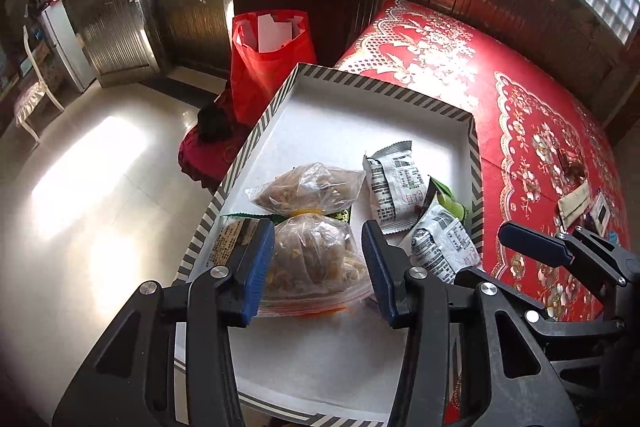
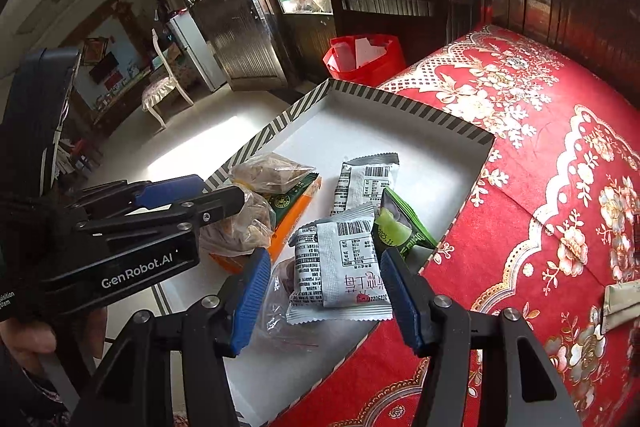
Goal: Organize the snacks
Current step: 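Lower both items into the tray and open both grippers, then move both grippers back over the remaining snacks, then grasp the beige long pack with the left gripper while the right grasps the white biscuit bar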
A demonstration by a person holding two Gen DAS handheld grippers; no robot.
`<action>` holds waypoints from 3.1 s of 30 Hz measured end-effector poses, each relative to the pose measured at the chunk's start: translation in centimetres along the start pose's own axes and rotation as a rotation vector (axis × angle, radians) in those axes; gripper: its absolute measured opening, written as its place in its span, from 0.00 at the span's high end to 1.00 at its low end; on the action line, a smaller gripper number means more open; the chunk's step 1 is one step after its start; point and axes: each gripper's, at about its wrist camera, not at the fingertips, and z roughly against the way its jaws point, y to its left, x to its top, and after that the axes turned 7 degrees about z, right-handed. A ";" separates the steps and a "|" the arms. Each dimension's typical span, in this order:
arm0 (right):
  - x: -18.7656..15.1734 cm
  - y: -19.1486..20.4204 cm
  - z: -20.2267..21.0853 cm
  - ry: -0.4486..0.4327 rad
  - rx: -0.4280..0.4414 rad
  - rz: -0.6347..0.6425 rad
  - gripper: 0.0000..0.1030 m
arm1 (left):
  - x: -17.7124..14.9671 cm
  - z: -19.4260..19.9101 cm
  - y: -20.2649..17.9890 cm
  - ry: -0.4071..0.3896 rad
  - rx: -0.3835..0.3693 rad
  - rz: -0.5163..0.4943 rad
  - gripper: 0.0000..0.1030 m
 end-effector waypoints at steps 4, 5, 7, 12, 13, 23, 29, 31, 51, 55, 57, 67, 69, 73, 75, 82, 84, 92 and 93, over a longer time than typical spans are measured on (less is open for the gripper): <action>-0.6 -1.0 1.3 -0.019 -0.013 -0.026 0.46 | -0.2 0.4 -1.4 -0.003 -0.014 -0.021 0.56; -0.9 -1.3 1.7 -0.020 -0.020 -0.032 0.46 | -0.2 0.5 -1.9 -0.004 -0.018 -0.027 0.56; -1.3 -1.9 2.3 -0.024 -0.035 -0.043 0.46 | -0.4 0.5 -3.0 -0.004 -0.029 -0.044 0.56; -3.1 -4.1 4.2 -0.037 -0.070 -0.094 0.46 | -1.0 0.5 -6.3 0.006 -0.060 -0.103 0.56; -3.5 -4.5 4.6 -0.038 -0.077 -0.104 0.46 | -1.1 0.5 -7.0 0.007 -0.068 -0.116 0.56; -8.0 -9.4 8.6 -0.055 -0.163 -0.216 0.46 | -2.6 0.3 -14.2 0.048 -0.150 -0.228 0.56; -11.4 -12.9 11.2 -0.057 -0.223 -0.307 0.45 | -3.8 -0.2 -18.7 0.089 -0.207 -0.301 0.56; -12.7 -14.1 12.1 -0.060 -0.243 -0.341 0.44 | -4.1 -0.5 -20.1 0.110 -0.234 -0.331 0.56; -20.3 -21.8 16.5 -0.078 -0.330 -0.572 0.42 | -5.0 -8.6 -36.3 0.320 -0.389 -0.743 0.56; -20.9 -22.8 16.5 -0.074 -0.341 -0.599 0.42 | -4.2 -10.0 -37.7 0.310 -0.392 -0.765 0.56; -21.0 -23.4 16.5 -0.072 -0.346 -0.611 0.42 | -4.0 -10.2 -38.3 0.271 -0.393 -0.794 0.49; -20.5 -25.0 15.9 -0.068 -0.355 -0.633 0.42 | -3.8 -12.2 -40.2 0.254 -0.368 -0.830 0.48; -20.2 -25.2 15.8 -0.067 -0.354 -0.632 0.42 | -4.0 -12.2 -39.8 0.243 -0.367 -0.827 0.53; -19.6 -25.7 15.6 -0.059 -0.382 -0.634 0.42 | -3.7 -12.1 -38.9 0.217 -0.331 -0.791 0.86; -19.2 -26.4 15.4 -0.061 -0.398 -0.655 0.42 | -3.3 -12.1 -38.2 0.224 -0.317 -0.754 0.86; -15.9 -30.5 13.3 -0.009 -0.455 -0.725 0.41 | -3.6 -10.9 -35.7 0.260 -0.322 -0.680 0.87; -15.3 -31.9 12.5 0.028 -0.496 -0.741 0.41 | -3.5 -10.6 -34.9 0.269 -0.324 -0.649 0.87; -12.1 -33.7 9.2 0.084 -0.499 -0.645 0.37 | -3.5 -10.7 -32.5 0.300 -0.314 -0.569 0.87; -11.9 -33.1 8.8 0.082 -0.488 -0.609 0.39 | -3.5 -10.8 -32.4 0.303 -0.310 -0.570 0.87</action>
